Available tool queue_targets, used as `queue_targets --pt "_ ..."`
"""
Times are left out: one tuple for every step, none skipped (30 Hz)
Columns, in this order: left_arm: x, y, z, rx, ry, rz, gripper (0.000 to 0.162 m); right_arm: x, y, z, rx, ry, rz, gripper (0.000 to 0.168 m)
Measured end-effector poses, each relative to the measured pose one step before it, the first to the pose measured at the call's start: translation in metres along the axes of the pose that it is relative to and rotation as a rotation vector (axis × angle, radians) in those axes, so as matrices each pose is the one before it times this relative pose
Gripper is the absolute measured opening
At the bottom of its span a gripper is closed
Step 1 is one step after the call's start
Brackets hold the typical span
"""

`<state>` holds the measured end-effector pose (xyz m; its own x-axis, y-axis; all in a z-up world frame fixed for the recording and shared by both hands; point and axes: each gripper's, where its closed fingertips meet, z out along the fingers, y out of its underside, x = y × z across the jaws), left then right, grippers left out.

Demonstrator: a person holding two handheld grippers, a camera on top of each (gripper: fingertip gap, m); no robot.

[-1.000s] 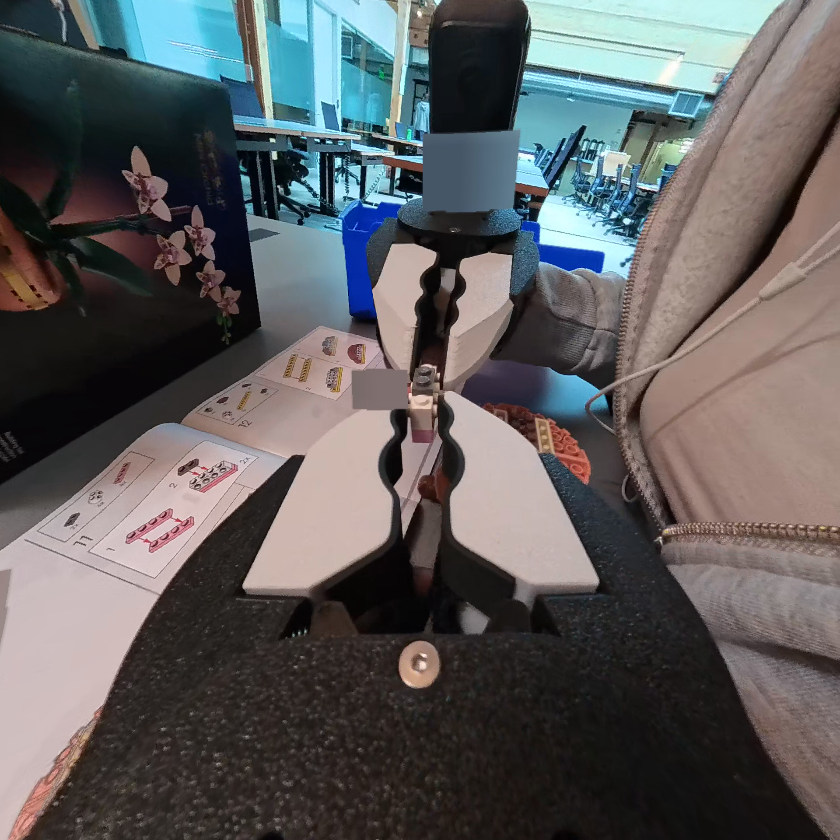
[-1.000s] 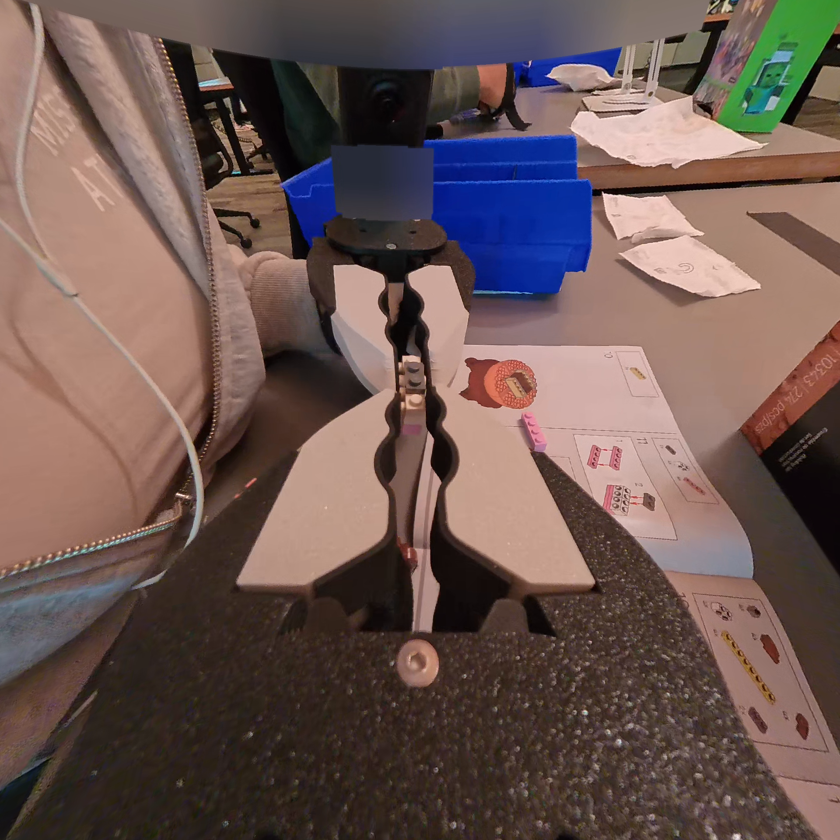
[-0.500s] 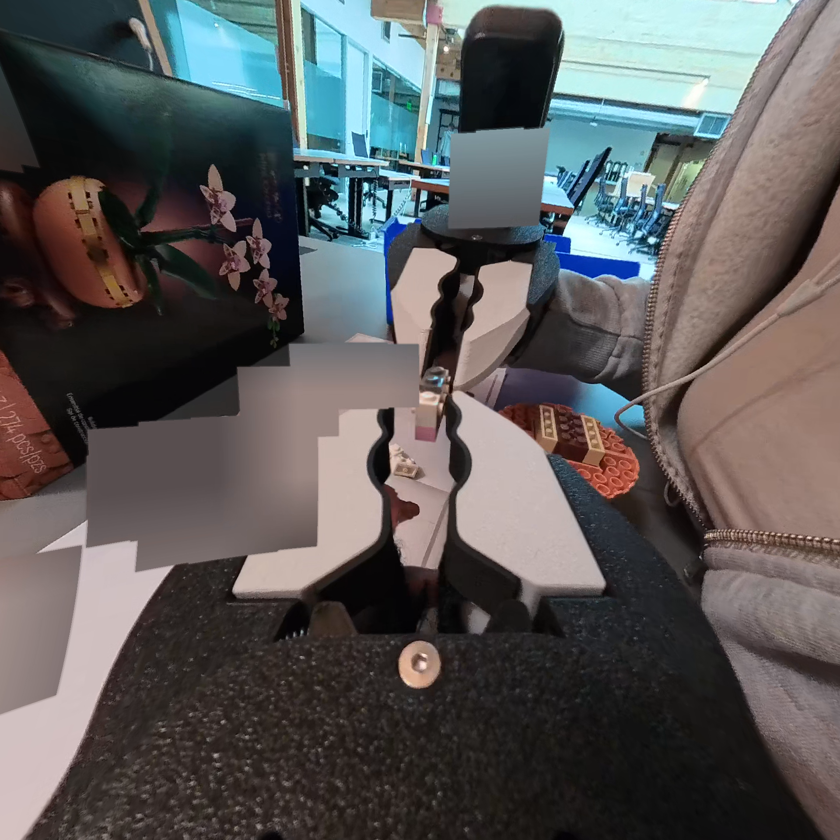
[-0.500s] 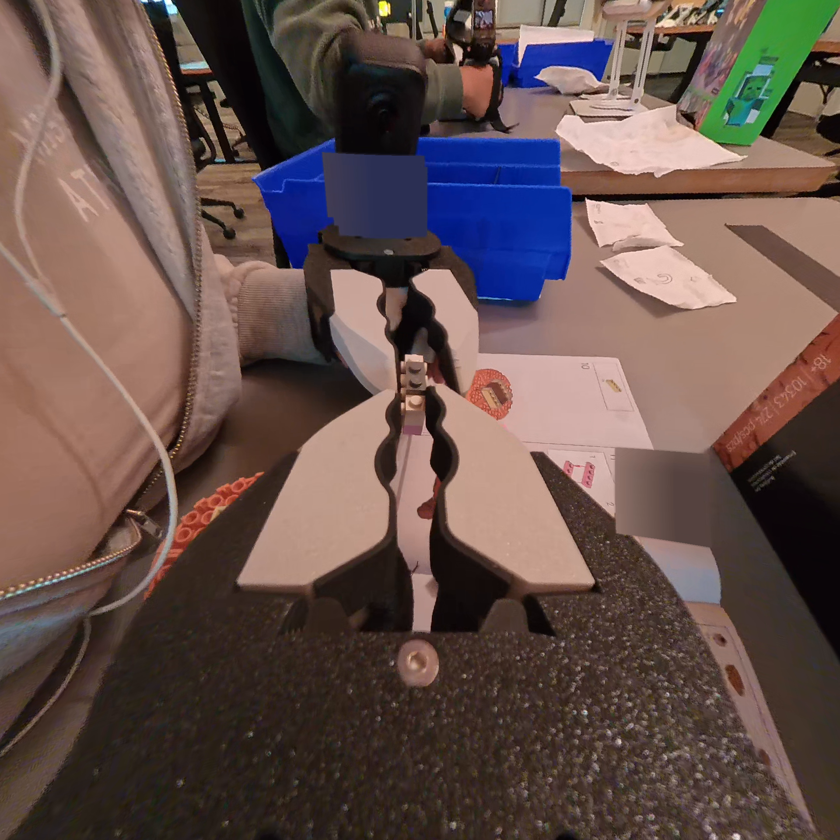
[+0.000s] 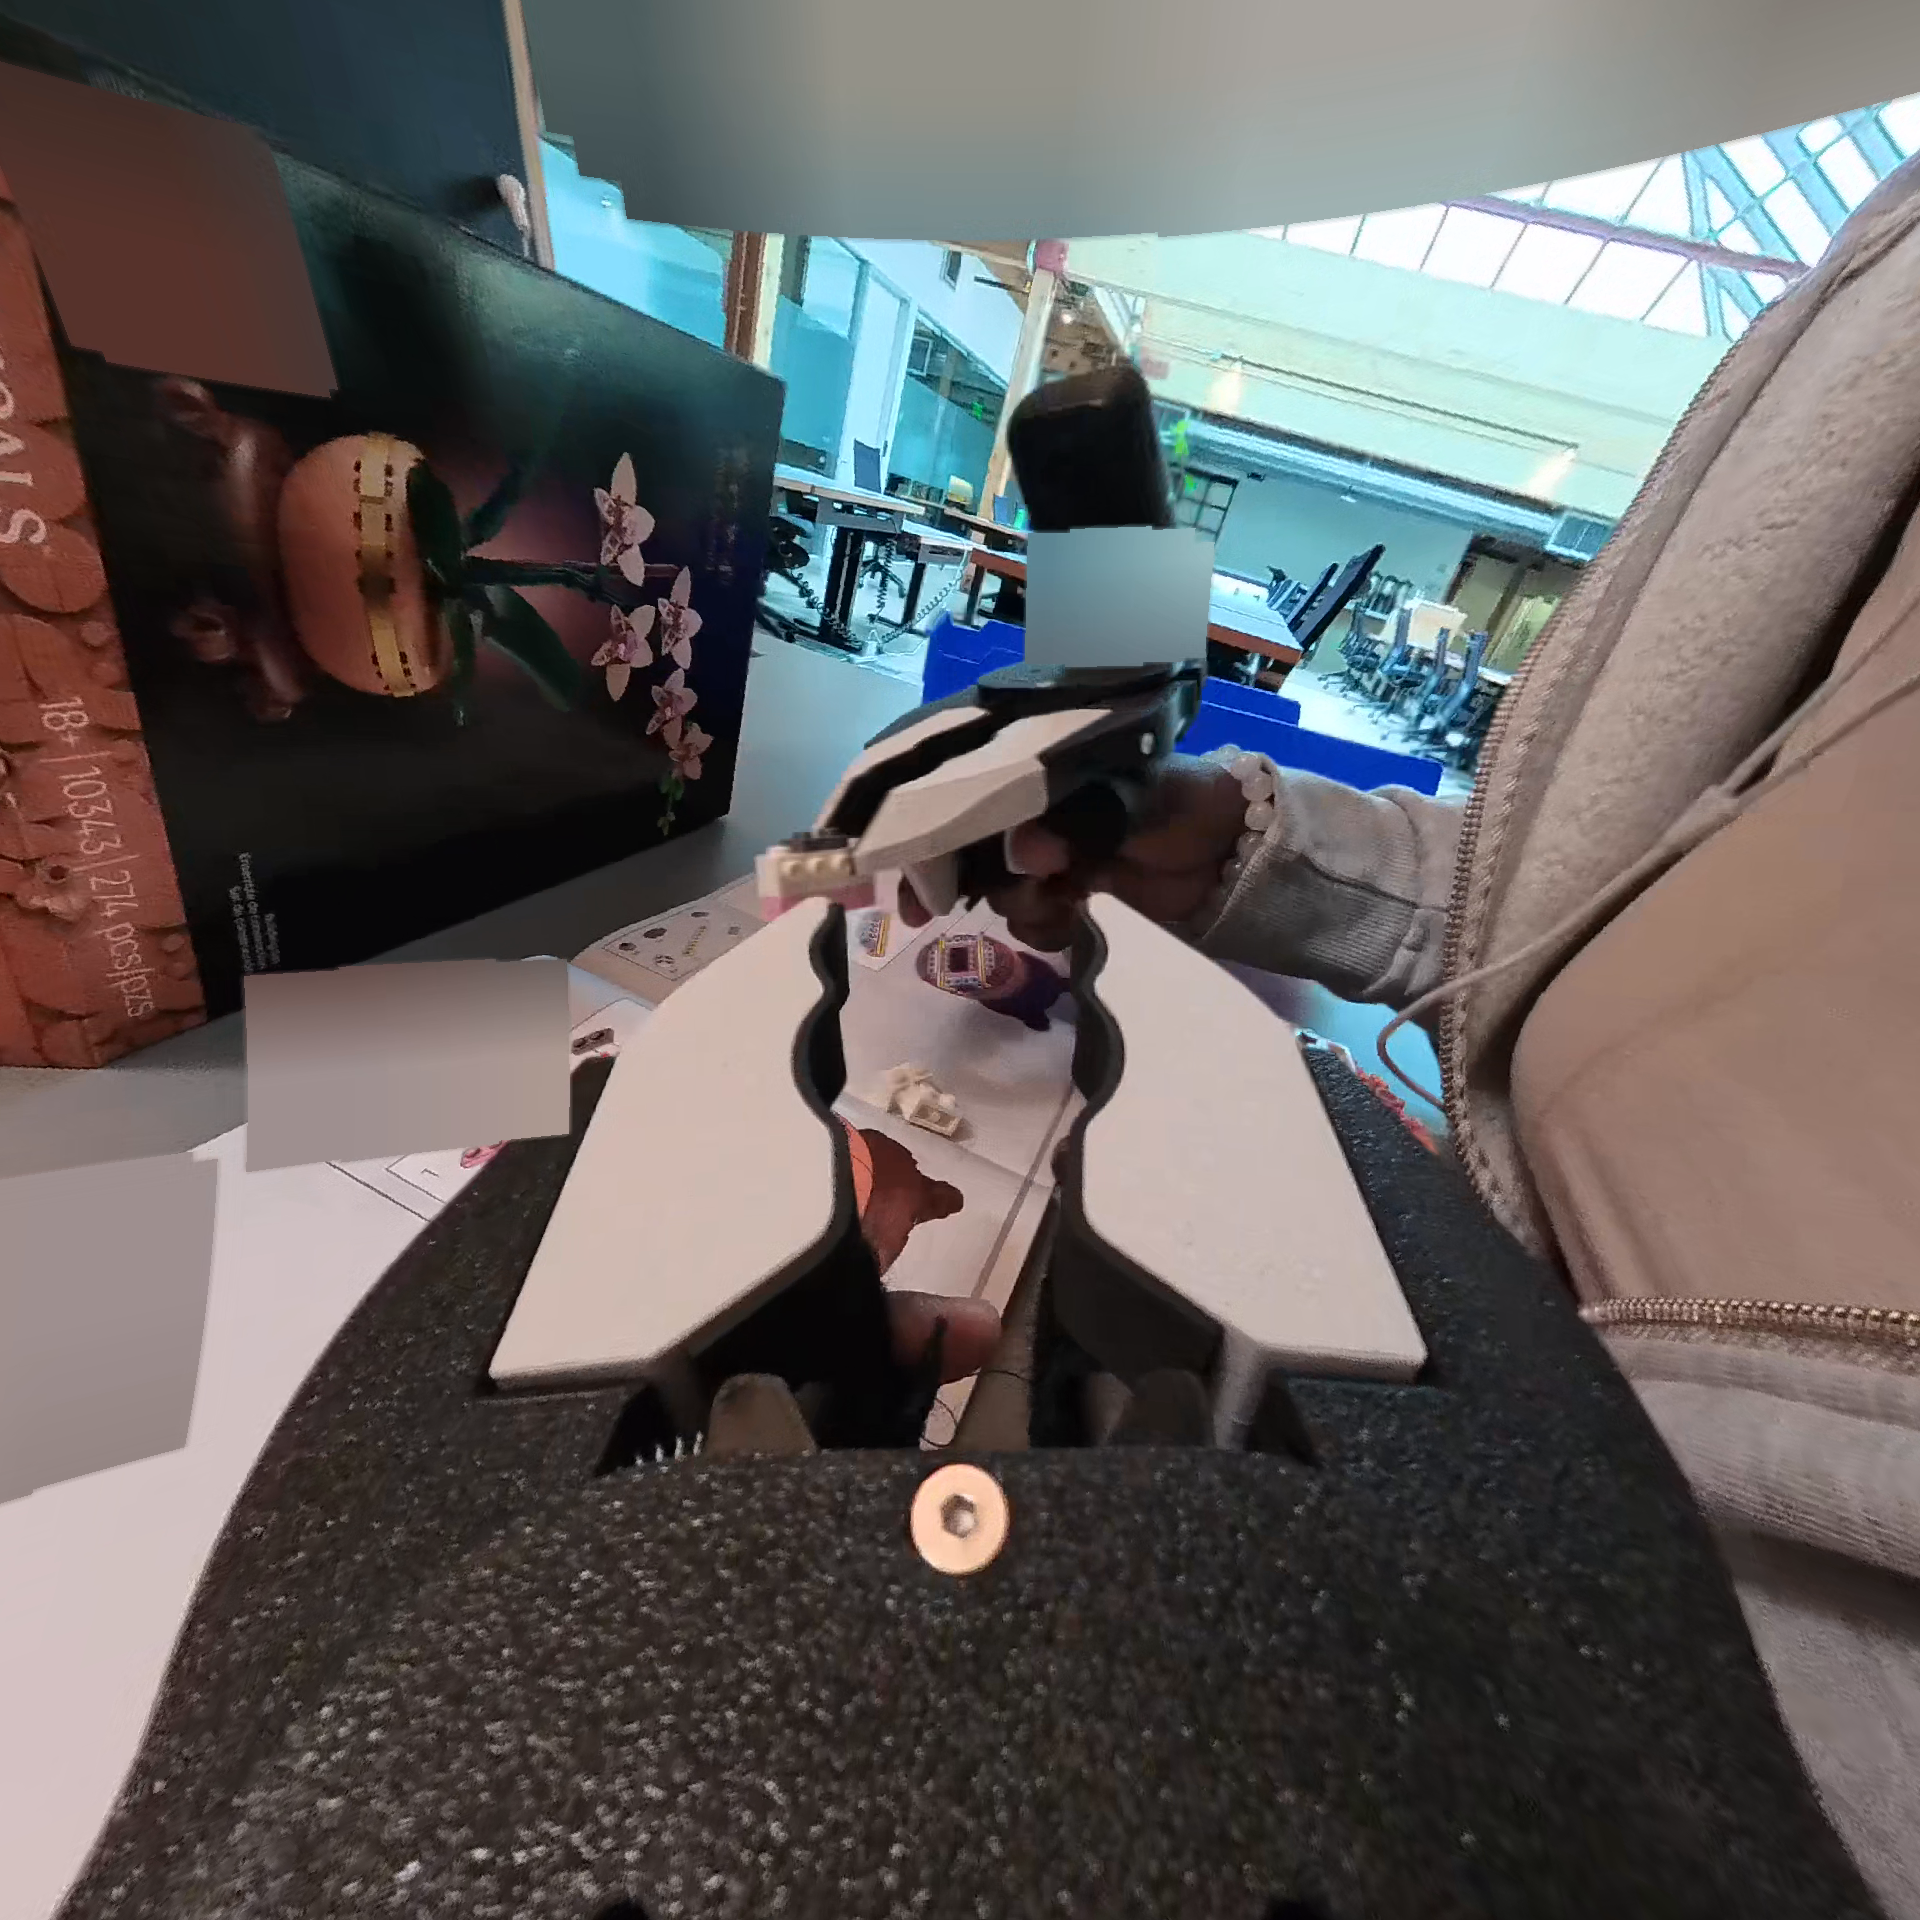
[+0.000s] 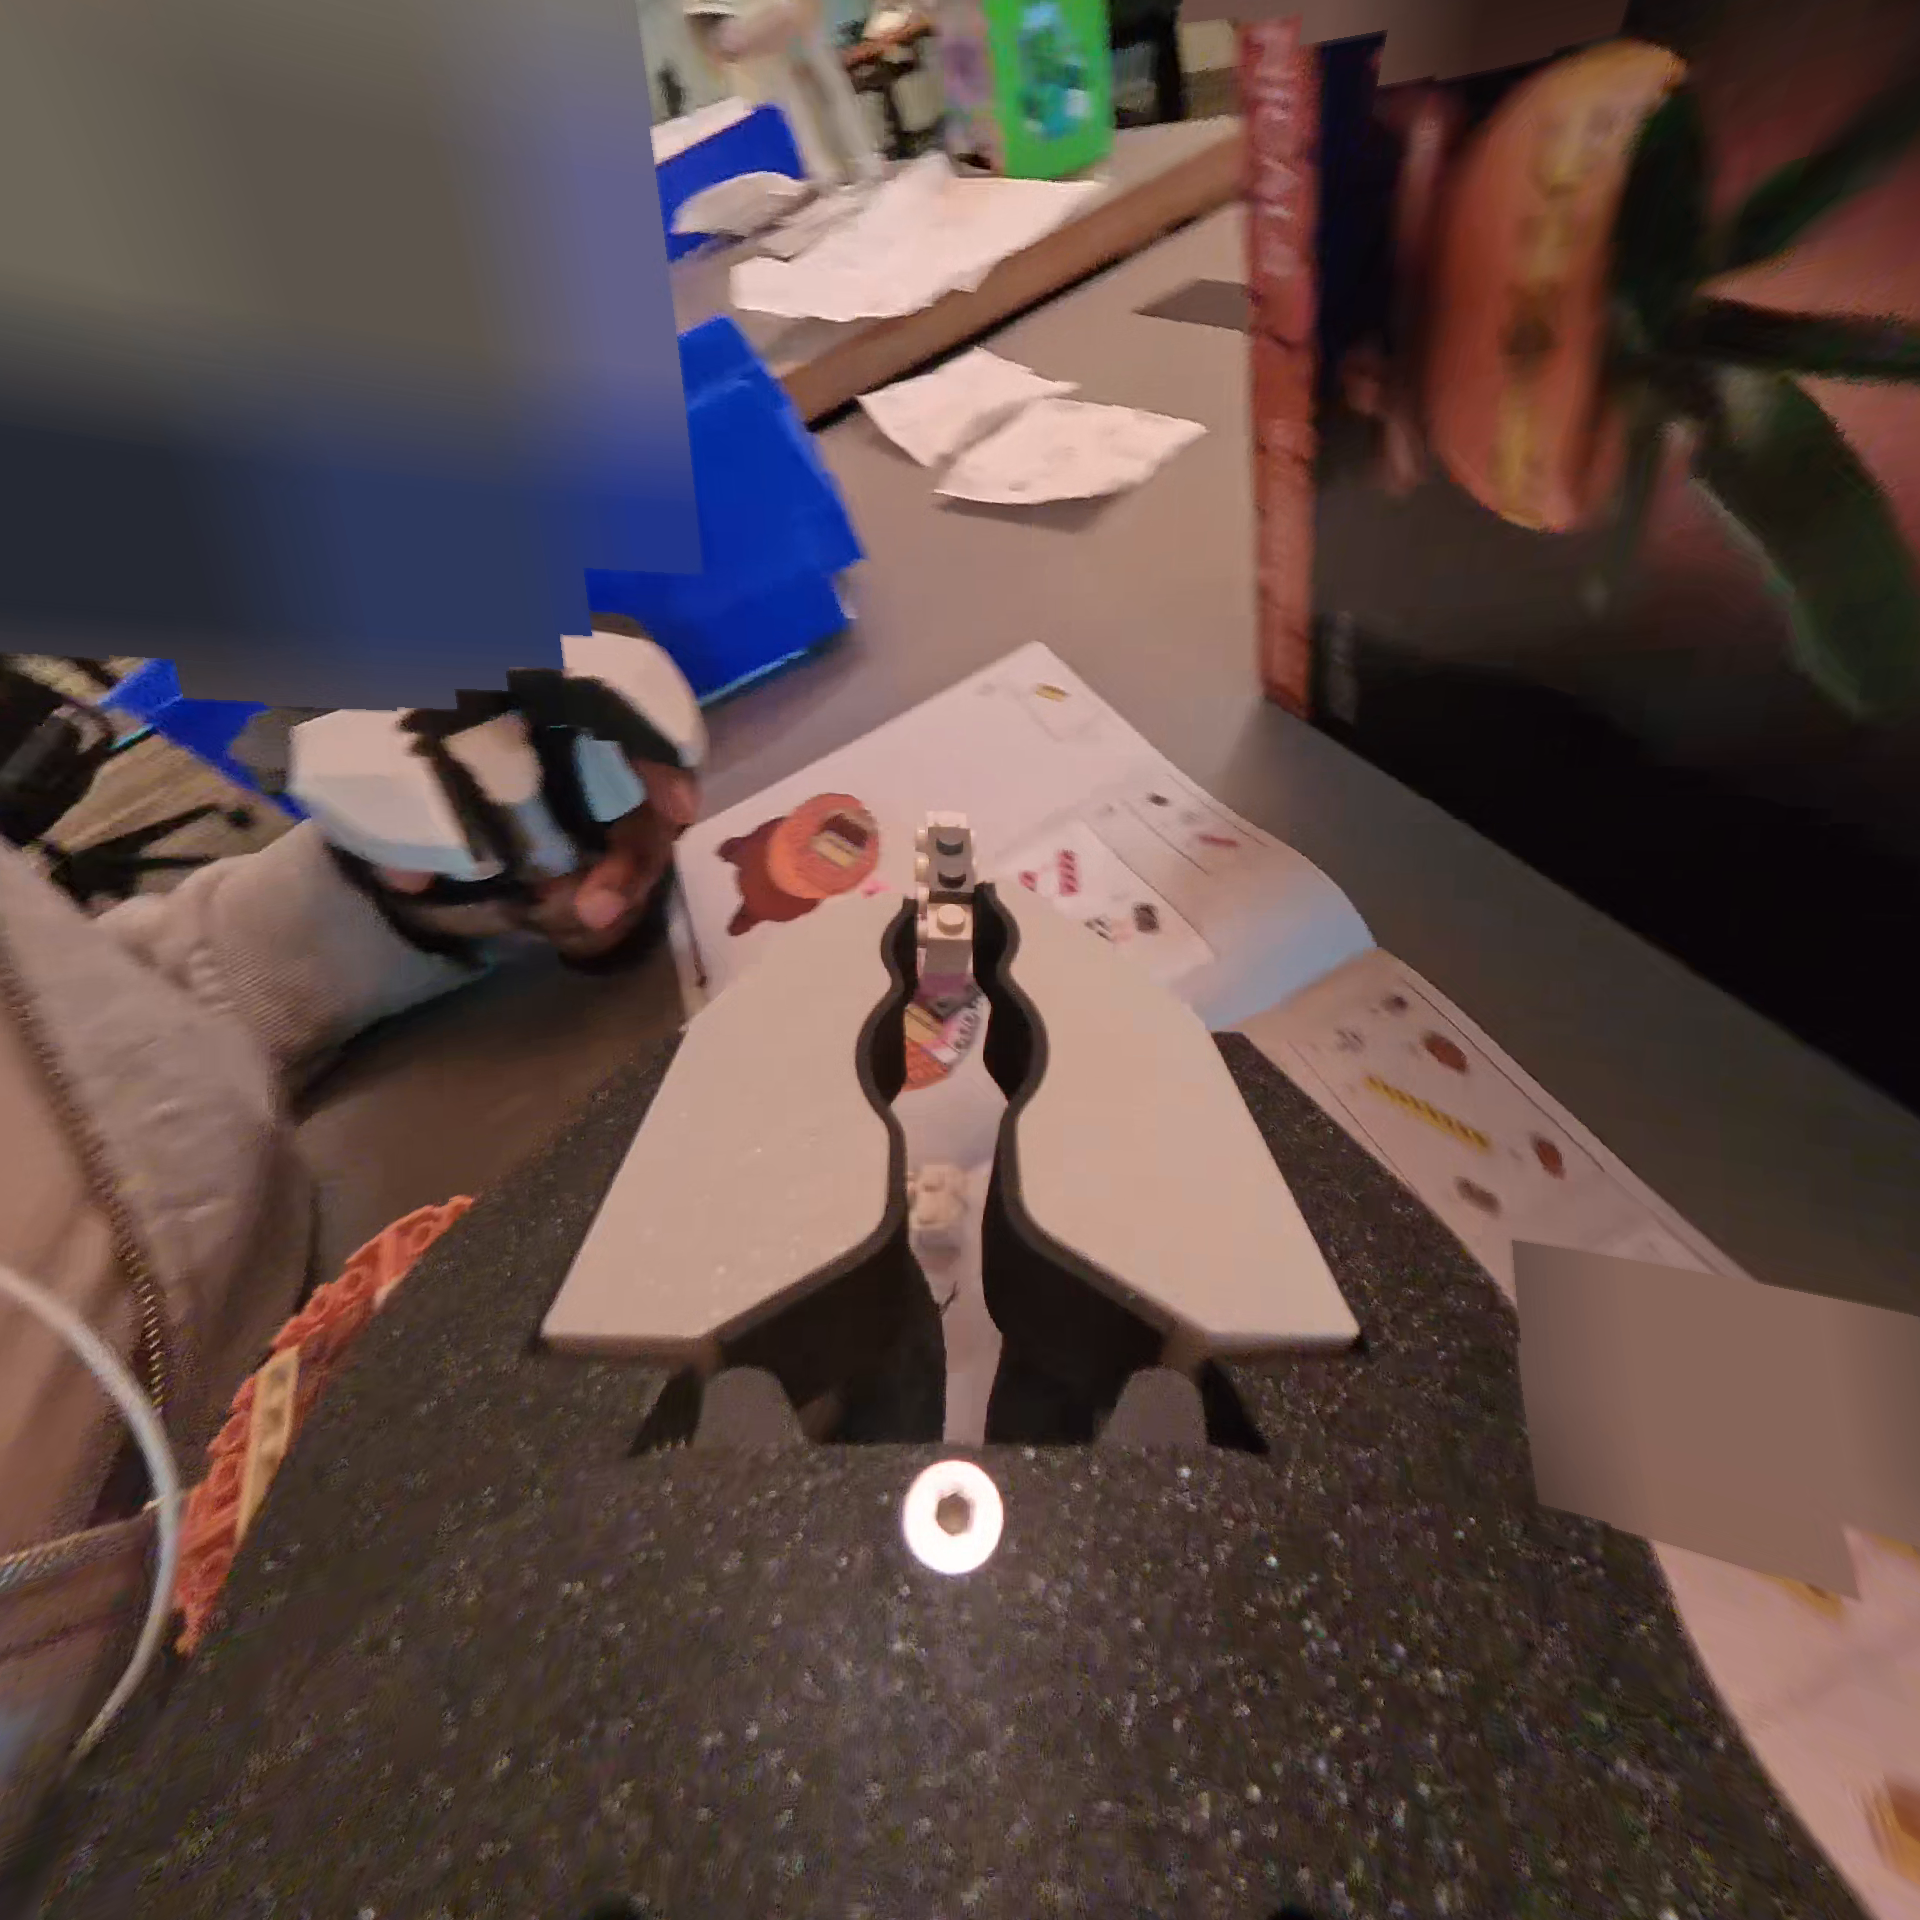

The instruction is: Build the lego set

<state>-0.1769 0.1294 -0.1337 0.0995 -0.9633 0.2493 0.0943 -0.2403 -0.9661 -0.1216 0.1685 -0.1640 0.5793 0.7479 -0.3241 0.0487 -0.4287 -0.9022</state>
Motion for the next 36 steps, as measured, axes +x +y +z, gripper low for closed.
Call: queue_targets --pt "0.00141 0.00077 0.00057 -0.006 0.0019 0.0131 0.04 0.00633 0.00205 -0.00201 -0.002 0.0383 0.0254 0.01" --pt "0.001 0.00052 0.00042 -0.0045 0.0011 0.0111 0.041 0.00576 0.00097 -0.00199 0.0038 0.0362 0.0268 0.009" --pt "0.00039 0.00005 -0.00001 -0.0006 -0.003 0.0122 0.04 0.00393 0.00046 -0.00187 0.0054 0.0218 0.0278 0.009" --pt "-0.00032 -0.00058 -0.00025 0.003 -0.0075 0.0139 0.04 0.00323 0.00028 -0.00185 0.0046 0.0162 0.0307 0.009" --pt "-0.00058 -0.00093 -0.00061 0.0053 -0.0093 0.0147 0.04 0.0038 -0.00018 -0.00183 0.0061 0.0215 0.0288 0.009" --pt "-0.00055 -0.00132 -0.00079 0.0072 -0.0092 0.0155 0.04 0.0035 0.0001 -0.00195 0.0051 0.0192 0.0201 0.009" --pt "-0.00026 -0.00155 -0.00101 0.0087 -0.0076 0.0149 0.039 0.00325 0.00058 -0.00168 0.0009 0.0186 0.0107 0.01" --pt "-0.00042 -0.00173 -0.00104 0.0094 -0.0082 0.0126 0.038 0.00344 0.00167 -0.00141 -0.0068 0.0206 0.0036 0.01" --pt "-0.00104 -0.0015 -0.00094 0.0084 -0.0103 0.0089 0.036 0.00352 0.00234 -0.00114 -0.0104 0.0228 -0.0015 0.009" --pt "-0.00134 -0.00167 -0.00097 0.0084 -0.0111 0.0057 0.035 0.00119 0.00181 -0.00084 -0.0077 0.0105 -0.0076 0.01" --pt "-0.00163 -0.00206 -0.00122 0.0114 -0.0118 0.0042 0.034 -0.00044 0.00127 -0.0005 -0.0053 0.0023 -0.0055 0.01" --pt "-0.00205 -0.00229 -0.00131 0.014 -0.014 0.0017 0.033 0.00005 0.00181 -0.00043 -0.0114 0.009 -0.007 0.009" --pt "-0.00337 -0.00188 -0.00143 0.0124 -0.021 -0.0021 0.031 0.00053 0.00287 -0.00018 -0.0197 0.0144 -0.0209 0.009" --pt "-0.00399 -0.00177 -0.00144 0.0111 -0.024 -0.0035 0.032 0.00253 0.00428 0.00008 -0.03 0.0294 -0.0323 0.009" --pt "-0.00358 -0.00176 -0.0014 0.0103 -0.0218 -0.003 0.032 0.00322 0.00483 0.00025 -0.0322 0.0361 -0.0419 0.009" --pt "-0.00394 -0.00116 -0.00139 0.0063 -0.0229 -0.0038 0.031 0.00213 0.00466 0.00048 -0.0295 0.0292 -0.042 0.009" --pt "-0.00454 -0.00011 -0.00114 -0.0003 -0.0271 -0.0036 0.031 0.00111 0.0041 0.00085 -0.0253 0.0209 -0.0334 0.009" --pt "-0.00544 0.00007 -0.00137 -0.0036 -0.0346 0.0013 0.03 -0.00034 0.00274 0.00115 -0.0151 0.0104 -0.0226 0.01" --pt "-0.00827 -0.0007 -0.00216 -0.0001 -0.0576 0.0107 0.03 -0.0006 0.00179 0.00125 -0.0089 0.0066 -0.0141 0.01" --pt "-0.01136 -0.00198 -0.0032 0.0077 -0.0828 0.0248 0.03 -0.00084 0.00162 0.00147 -0.0065 0.0044 -0.0135 0.01" --pt "-0.01054 -0.0026 -0.00359 0.0122 -0.077 0.0337 0.031 -0.00034 0.00149 0.00122 -0.0054 0.0072 -0.0121 0.01" --pt "-0.00636 -0.00151 -0.00223 0.006 -0.0462 0.0244 0.031 0.00064 0.00197 0.00114 -0.0077 0.0114 -0.0098 0.01" --pt "-0.00173 0.00042 -0.00039 -0.0031 -0.0124 0.0071 0.031 0.00033 0.00186 0.00107 -0.0079 0.0085 -0.0094 0.01" --pt "0.00197 0.00196 0.00114 -0.0111 0.012 -0.0062 0.031 0.00019 0.0014 0.00087 -0.0043 0.0052 -0.006 0.01" --pt "0.0025 0.00305 0.0017 -0.0175 0.0154 -0.0095 0.032 -0.00003 0.00049 0.00034 0.0005 0.0019 -0.0013 0.01" --pt "0.00079 0.0029 0.00135 -0.0175 0.0041 -0.0037 0.032 0.00002 0.00025 0.00007 0.0007 -0.0001 0.0014 0.01" --pt "-0.00042 0.00137 0.00049 -0.0083 -0.0032 0.0019 0.032 0.00013 0.00027 -0.00015 -0.0008 -0.0001 0.0015 0.01" --pt "-0.00117 -0.00024 -0.00038 0.0019 -0.0058 -0.001 0.032 0.00014 0.00083 -0.00011 -0.0035 -0.0003 0.0003 0.01" --pt "-0.00161 -0.00072 -0.0006 0.0058 -0.0045 -0.0098 0.032 -0.00022 0.00099 0.0 -0.0046 -0.0015 -0.0022 0.01" --pt "-0.00261 0.00013 -0.00049 0.0017 -0.0064 -0.0201 0.031 -0.00063 0.00148 0.00031 -0.0072 -0.0032 -0.0029 0.01" --pt "-0.0048 0.00101 -0.00052 -0.0046 -0.017 -0.029 0.031 -0.00102 0.00206 0.00054 -0.0103 -0.0053 -0.0036 0.01" --pt "-0.00541 0.00105 -0.00055 -0.005 -0.0199 -0.032 0.03 -0.00146 0.00139 0.00043 -0.0069 -0.0082 -0.0047 0.01" --pt "-0.00333 -0.00001 -0.00051 -0.0001 -0.0058 -0.0294 0.03 -0.00111 -0.00053 -0.00011 0.0056 -0.0058 -0.002 0.01" --pt "-0.00152 -0.00052 -0.00058 0.0039 0.0028 -0.0237 0.03 -0.00088 -0.00028 -0.00028 0.0036 -0.0049 -0.0005 0.011" --pt "-0.00086 -0.00017 -0.00031 0.0027 0.0018 -0.0168 0.029 -0.00097 0.00034 -0.00015 -0.0012 -0.0073 -0.0012 0.013" --pt "-0.00008 0.00026 0.00015 -0.001 0.003 -0.0079 0.029 -0.00064 0.00064 -0.00007 -0.0027 -0.0057 -0.0018 0.016"
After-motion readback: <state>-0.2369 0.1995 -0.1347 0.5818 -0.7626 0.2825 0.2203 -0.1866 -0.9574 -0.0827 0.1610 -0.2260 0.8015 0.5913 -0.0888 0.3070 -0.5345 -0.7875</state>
